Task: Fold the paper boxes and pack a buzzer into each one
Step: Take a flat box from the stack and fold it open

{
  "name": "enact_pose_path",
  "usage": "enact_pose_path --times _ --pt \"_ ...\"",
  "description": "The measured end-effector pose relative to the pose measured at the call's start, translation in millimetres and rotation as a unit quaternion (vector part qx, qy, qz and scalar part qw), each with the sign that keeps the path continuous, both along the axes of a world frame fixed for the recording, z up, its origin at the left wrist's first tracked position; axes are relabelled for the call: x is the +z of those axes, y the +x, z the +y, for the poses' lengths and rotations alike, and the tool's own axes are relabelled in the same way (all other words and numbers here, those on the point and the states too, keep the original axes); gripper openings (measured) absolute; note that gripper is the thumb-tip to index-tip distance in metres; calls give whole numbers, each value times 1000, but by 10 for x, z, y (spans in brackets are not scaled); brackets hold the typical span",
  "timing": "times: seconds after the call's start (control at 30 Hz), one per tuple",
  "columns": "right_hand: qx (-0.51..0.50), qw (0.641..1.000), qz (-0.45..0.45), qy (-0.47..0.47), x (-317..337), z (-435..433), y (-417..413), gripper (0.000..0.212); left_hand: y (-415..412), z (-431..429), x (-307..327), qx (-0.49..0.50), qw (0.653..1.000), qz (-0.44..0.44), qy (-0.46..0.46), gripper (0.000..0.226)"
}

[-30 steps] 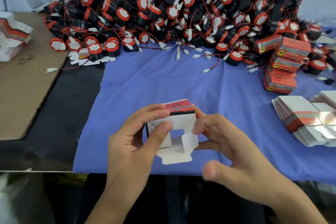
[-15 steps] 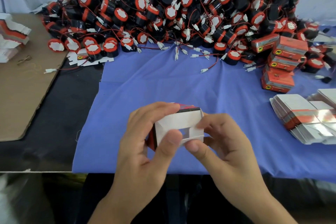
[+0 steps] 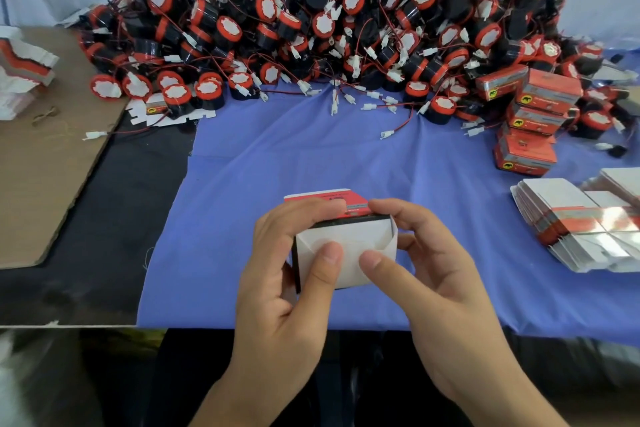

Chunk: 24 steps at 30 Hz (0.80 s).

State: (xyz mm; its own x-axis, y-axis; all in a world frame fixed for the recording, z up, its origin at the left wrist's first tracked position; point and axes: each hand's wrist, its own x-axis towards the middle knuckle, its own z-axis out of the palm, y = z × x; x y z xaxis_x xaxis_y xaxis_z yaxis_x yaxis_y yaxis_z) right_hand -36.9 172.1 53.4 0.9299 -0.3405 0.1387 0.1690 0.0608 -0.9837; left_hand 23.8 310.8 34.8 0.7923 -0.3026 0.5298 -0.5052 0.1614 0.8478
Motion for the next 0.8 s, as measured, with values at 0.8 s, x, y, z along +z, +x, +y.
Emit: enact_pose_path --times 0.8 --pt "-66 997 16 -25 -43 65 95 46 38 -18 31 -16 997 57 46 49"
